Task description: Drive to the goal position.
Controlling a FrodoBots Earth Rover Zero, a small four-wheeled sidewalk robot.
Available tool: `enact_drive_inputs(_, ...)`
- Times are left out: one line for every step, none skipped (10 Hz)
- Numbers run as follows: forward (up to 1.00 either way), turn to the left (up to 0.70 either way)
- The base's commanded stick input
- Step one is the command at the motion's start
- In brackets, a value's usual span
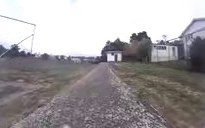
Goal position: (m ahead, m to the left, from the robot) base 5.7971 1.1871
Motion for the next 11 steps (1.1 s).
enact_drive_inputs(0.60,0.00)
enact_drive_inputs(0.60,0.00)
enact_drive_inputs(0.60,0.00)
enact_drive_inputs(0.60,0.00)
enact_drive_inputs(0.60,-0.05)
enact_drive_inputs(0.60,-0.11)
enact_drive_inputs(0.60,-0.15)
enact_drive_inputs(0.60,-0.15)
enact_drive_inputs(0.60,0.00)
enact_drive_inputs(0.60,0.00)
enact_drive_inputs(0.60,0.00)
